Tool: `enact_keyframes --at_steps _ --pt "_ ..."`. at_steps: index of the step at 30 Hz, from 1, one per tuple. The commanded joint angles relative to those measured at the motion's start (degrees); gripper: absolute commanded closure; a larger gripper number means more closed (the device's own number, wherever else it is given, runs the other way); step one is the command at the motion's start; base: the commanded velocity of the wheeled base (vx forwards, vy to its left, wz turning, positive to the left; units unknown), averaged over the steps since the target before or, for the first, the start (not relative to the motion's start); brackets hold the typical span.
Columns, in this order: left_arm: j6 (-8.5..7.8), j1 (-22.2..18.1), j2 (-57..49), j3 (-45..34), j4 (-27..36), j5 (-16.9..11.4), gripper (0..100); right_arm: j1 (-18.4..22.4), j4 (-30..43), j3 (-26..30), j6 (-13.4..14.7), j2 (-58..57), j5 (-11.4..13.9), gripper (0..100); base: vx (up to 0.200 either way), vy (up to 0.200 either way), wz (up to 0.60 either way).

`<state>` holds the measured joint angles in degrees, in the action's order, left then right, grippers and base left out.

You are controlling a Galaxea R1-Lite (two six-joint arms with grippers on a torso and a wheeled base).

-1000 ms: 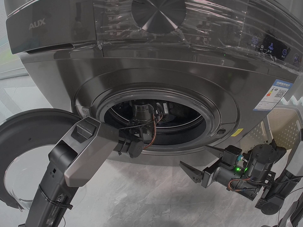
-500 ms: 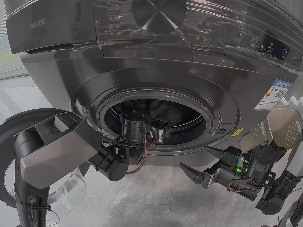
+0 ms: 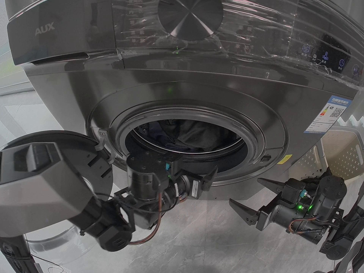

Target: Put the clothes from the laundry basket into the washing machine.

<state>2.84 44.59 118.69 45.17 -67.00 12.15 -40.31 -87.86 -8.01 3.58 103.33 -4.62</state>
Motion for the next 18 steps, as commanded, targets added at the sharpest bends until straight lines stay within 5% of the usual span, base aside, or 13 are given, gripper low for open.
enact_keyframes --at_steps 1,12,18 --pt "0.24 4.4 -16.6 -16.0 -1.1 -2.0 0 1.6 0.7 5.7 -0.1 -8.2 -0.8 0 0.000 0.000 0.00" --pt "0.24 4.5 -34.3 -32.3 -3.6 -0.5 0 16.1 8.8 8.0 -1.8 -24.3 -1.4 0 0.000 0.000 0.00" --pt "-0.38 2.3 -45.8 -42.0 -3.4 3.1 0 21.1 28.6 8.0 -4.6 -42.2 -3.6 0 -0.100 0.000 0.00"
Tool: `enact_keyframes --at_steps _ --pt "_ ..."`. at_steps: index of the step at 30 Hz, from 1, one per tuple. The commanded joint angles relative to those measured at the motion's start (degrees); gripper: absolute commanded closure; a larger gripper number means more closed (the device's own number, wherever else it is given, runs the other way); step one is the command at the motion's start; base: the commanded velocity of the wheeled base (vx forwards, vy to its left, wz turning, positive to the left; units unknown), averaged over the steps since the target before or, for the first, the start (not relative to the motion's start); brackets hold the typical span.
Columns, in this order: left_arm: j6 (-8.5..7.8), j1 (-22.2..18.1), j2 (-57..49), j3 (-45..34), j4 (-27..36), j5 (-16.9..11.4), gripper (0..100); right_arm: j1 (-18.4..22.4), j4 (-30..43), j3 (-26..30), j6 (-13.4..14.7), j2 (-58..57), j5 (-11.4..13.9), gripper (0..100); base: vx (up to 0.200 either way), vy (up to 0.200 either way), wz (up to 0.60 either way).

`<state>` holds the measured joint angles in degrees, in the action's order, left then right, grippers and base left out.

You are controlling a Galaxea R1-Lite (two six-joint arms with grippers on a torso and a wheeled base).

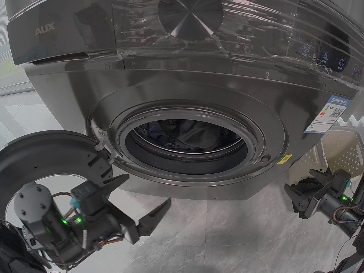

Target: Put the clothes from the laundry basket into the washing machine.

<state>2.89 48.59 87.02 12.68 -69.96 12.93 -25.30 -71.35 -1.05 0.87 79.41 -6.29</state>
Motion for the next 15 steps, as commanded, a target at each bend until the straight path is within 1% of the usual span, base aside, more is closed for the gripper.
enact_keyframes --at_steps 1,3,5,6,8,9,10,12,15 --pt "-0.52 -2.3 -16.5 -10.7 0.1 2.4 0 7.0 14.7 1.0 -1.9 -20.7 -2.6 0 -0.200 0.000 0.00" --pt "-0.52 -4.0 -20.7 -12.2 0.9 2.5 0 8.9 18.4 1.0 -1.8 -24.8 -3.1 0 -0.200 0.000 0.00" --pt "-0.43 -6.1 -24.5 -12.7 2.9 2.5 0 10.8 21.2 1.0 -1.6 -28.3 -3.4 0 0.000 0.000 0.00" --pt "-0.43 -7.3 -27.3 -12.7 5.5 2.5 0 11.9 23.5 1.0 -1.2 -30.6 -3.4 0 0.000 0.000 0.00" --pt "-0.52 -9.0 -32.5 -12.7 10.8 2.5 0 13.6 28.8 1.0 -1.1 -35.2 -3.2 0 -0.200 0.000 0.00" --pt "-0.43 -9.1 -33.3 -12.7 11.7 2.5 0 13.8 29.7 1.0 -1.0 -36.1 -3.2 0 -0.200 0.000 0.00" --pt "-0.43 -10.9 -36.8 -12.7 16.6 2.2 0 14.2 34.8 1.0 -1.2 -41.6 -3.1 0 -0.200 0.000 0.00" --pt "-0.43 -13.3 -40.6 -12.7 22.1 1.7 0 14.1 40.3 1.0 -1.4 -47.4 -3.0 0 -0.200 0.000 0.00" --pt "-0.69 -15.9 -46.9 -12.7 29.1 1.2 0 14.1 46.4 1.0 -1.3 -54.0 -3.0 0 0.000 0.000 0.00"
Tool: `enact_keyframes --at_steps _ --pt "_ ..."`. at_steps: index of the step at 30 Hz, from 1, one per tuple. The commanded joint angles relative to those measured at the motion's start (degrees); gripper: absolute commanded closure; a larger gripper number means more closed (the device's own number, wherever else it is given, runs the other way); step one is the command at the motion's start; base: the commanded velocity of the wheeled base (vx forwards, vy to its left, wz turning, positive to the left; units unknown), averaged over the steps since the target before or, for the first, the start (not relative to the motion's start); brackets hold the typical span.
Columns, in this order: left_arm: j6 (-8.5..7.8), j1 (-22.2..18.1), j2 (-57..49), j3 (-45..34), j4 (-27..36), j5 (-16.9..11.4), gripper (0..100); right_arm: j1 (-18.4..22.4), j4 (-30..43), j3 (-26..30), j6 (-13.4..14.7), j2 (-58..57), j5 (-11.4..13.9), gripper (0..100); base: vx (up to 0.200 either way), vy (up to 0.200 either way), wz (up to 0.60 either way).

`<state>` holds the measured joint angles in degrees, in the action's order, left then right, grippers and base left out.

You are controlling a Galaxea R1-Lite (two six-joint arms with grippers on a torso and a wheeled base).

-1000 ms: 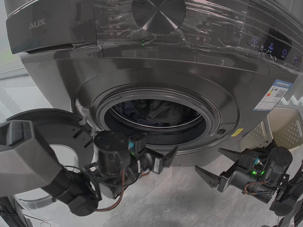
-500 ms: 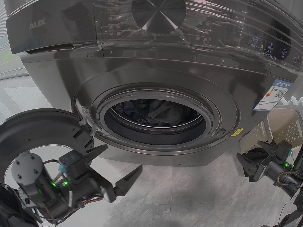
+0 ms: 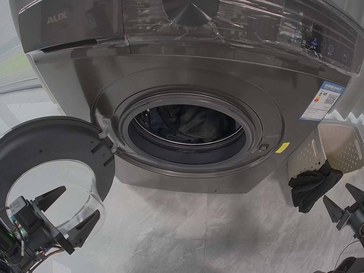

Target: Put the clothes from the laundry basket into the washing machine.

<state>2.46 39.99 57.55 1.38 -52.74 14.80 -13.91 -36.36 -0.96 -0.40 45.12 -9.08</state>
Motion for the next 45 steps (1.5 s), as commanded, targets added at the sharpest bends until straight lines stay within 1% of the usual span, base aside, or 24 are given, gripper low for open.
enact_keyframes --at_steps 1,3,4,8,11,15,17,22,24,25,26,27,29,31,34,35,36,37,38,39,40,41,42,45 --pt "-0.27 -7.9 -19.5 -1.4 13.8 -0.8 0 2.7 12.6 1.0 0.0 -21.7 -0.3 0 -0.200 0.000 0.00" --pt "-0.35 -8.6 -20.9 -1.4 15.3 -0.9 0 2.7 13.4 1.0 0.0 -23.0 -0.3 0 -0.200 0.000 0.00" --pt "0.00 -10.3 -24.1 -1.4 17.7 -1.3 0 2.8 15.3 1.0 0.2 -25.3 -0.4 0 -0.200 0.000 0.00" --pt "0.53 -13.4 -29.8 -1.4 23.6 -3.7 0 4.2 18.9 1.0 0.3 -29.5 -0.1 0 -0.100 0.000 0.00" --pt "-0.18 -17.0 -36.4 -1.4 30.2 -6.5 0 5.1 22.0 1.0 0.3 -32.6 -0.1 0 -0.133 0.000 0.00" --pt "0.00 -21.3 -43.3 -1.4 36.0 -10.9 0 5.9 26.2 1.0 0.2 -37.5 -0.1 0 -0.050 0.000 0.00" --pt "0.00 -23.0 -46.0 -1.4 38.7 -11.3 0 7.0 29.3 1.0 0.2 -39.8 -0.1 0 -0.200 0.000 0.00" --pt "0.09 -28.2 -50.3 -1.4 44.5 -11.6 0 7.3 32.8 1.0 1.1 -39.9 -1.4 0 -0.160 0.000 0.00" --pt "-0.53 -32.1 -52.0 -1.4 47.9 -11.5 0 7.6 33.4 1.0 1.5 -40.0 -4.6 0 0.000 0.000 0.00" --pt "-0.70 -33.5 -52.2 -1.4 48.5 -11.5 0 8.3 33.5 0.9 1.2 -40.0 -5.5 0 0.000 0.000 0.00" --pt "-0.70 -33.5 -52.2 -1.4 48.5 -11.5 0 8.3 33.5 0.9 1.2 -40.0 -5.5 0 0.000 0.000 0.00" --pt "-1.50 -36.7 -52.6 -1.4 48.7 -11.5 0 12.3 33.6 0.9 0.0 -40.8 -5.7 0 0.000 0.000 0.00" --pt "-1.76 -40.2 -54.2 -1.4 48.7 -12.9 0 16.1 33.3 0.9 -1.5 -42.1 -4.6 0 0.000 0.000 0.00" --pt "-1.76 -41.3 -55.3 -1.4 48.8 -14.3 0 15.1 33.3 1.0 -1.7 -44.1 -3.1 0 0.000 0.000 0.00" --pt "-1.85 -40.6 -56.2 -1.4 48.8 -12.3 0 14.3 33.6 1.0 -0.7 -45.1 -0.8 0 0.000 0.000 0.00" --pt "-2.11 -40.2 -56.8 -1.4 48.8 -11.7 0 14.3 33.6 1.0 0.5 -45.1 -0.6 0 0.000 0.000 0.00" --pt "-2.90 -40.1 -57.4 -1.2 49.5 -9.7 0 14.3 33.6 1.0 3.2 -45.1 0.5 0 0.000 0.000 0.00" --pt "-3.43 -40.1 -57.5 -1.1 49.8 -9.0 0 14.3 33.6 1.0 4.0 -45.1 1.2 0 0.000 0.000 0.00" --pt "-4.31 -40.0 -57.3 -0.9 50.5 -8.8 0 14.5 33.7 1.0 4.3 -45.1 4.0 0 0.000 0.000 0.00" --pt "-4.48 -40.0 -57.3 -0.8 51.1 -10.4 0 14.6 34.7 1.0 3.7 -45.0 6.3 0 0.000 0.000 0.00" --pt "-4.48 -40.0 -57.3 -0.8 51.1 -10.4 0 14.6 34.7 1.0 3.7 -45.0 6.3 0 0.000 0.000 0.00" --pt "-4.66 -39.9 -57.4 -1.3 52.5 -16.6 0 14.6 37.2 0.9 0.8 -45.0 8.6 0 0.000 0.000 0.00" --pt "-4.22 -39.5 -57.3 -1.2 52.9 -18.6 0 14.6 37.5 0.6 0.2 -45.0 8.8 0 0.000 0.000 0.00" --pt "-3.17 -39.7 -57.5 -1.3 52.7 -16.2 0 14.6 37.0 0.8 0.5 -45.0 8.9 0 0.000 0.000 0.00"
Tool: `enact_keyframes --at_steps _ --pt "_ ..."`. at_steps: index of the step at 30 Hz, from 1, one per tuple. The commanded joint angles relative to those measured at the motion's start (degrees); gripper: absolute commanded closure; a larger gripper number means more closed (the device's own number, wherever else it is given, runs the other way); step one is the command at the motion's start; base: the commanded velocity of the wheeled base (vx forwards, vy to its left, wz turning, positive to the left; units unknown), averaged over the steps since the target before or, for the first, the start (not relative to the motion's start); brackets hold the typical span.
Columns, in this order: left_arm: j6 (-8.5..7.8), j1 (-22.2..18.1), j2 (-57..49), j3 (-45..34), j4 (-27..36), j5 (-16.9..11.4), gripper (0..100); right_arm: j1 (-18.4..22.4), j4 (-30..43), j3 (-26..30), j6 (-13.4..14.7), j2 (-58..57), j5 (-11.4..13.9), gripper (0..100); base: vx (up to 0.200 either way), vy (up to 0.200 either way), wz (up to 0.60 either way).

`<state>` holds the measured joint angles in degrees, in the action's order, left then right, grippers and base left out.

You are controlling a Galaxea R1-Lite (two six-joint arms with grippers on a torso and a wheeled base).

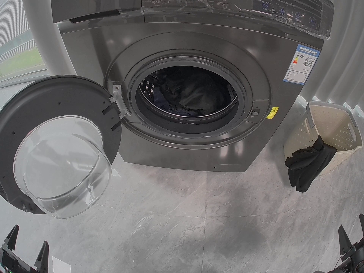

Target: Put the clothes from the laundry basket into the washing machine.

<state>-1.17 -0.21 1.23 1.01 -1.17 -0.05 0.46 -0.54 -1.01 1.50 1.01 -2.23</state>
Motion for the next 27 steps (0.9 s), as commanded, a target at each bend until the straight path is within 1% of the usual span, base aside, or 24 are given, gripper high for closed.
enact_keyframes --at_steps 1,3,6,7,11,13,14,15,16,22,27 --pt "0.56 0.5 -1.1 -0.9 1.2 -1.4 0 0.2 1.1 0.9 -1.6 -0.9 2.7 0 0.000 0.000 0.00" --pt "0.91 0.5 -1.1 -0.9 1.2 -1.3 0 0.2 0.8 1.0 -2.0 -0.9 2.9 0 0.000 0.000 0.00" --pt "1.08 0.4 -1.1 -0.9 1.1 -1.1 0 -0.1 0.9 0.9 -1.4 -1.0 3.0 0 0.000 0.000 0.00" --pt "1.08 0.4 -1.1 -0.9 1.1 -1.1 0 0.0 0.8 1.0 -0.8 -1.0 2.7 0 0.000 -0.200 0.00" --pt "1.26 0.4 -1.1 -0.9 1.1 -0.8 0 0.0 0.8 1.0 -1.1 -1.0 2.6 0 0.000 -0.200 0.00" --pt "1.52 0.4 -1.1 -0.9 1.1 -0.7 0 0.0 0.8 1.0 -1.2 -1.0 2.6 0 0.000 -0.200 0.00" --pt "2.05 0.5 -1.1 -0.9 1.1 -0.6 0 0.0 0.8 1.0 -1.3 -1.0 2.8 0 0.000 -0.200 0.00" --pt "2.14 0.5 -1.1 -0.9 1.0 -0.6 0 -0.1 0.8 1.0 -1.4 -1.0 2.9 0 0.000 -0.200 0.00" --pt "2.22 0.5 -1.1 -0.9 1.1 -0.6 0 -0.1 0.8 1.0 -1.4 -1.0 3.1 0 0.000 0.000 0.00" --pt "2.49 0.5 -1.1 -0.9 1.1 -0.6 0 0.0 0.8 1.0 -1.2 -1.0 3.0 0 0.000 0.000 -0.60" --pt "2.66 0.5 -1.1 -0.9 1.1 -0.5 0 0.0 0.8 1.0 -1.4 -1.0 3.0 0 0.000 0.000 0.00"
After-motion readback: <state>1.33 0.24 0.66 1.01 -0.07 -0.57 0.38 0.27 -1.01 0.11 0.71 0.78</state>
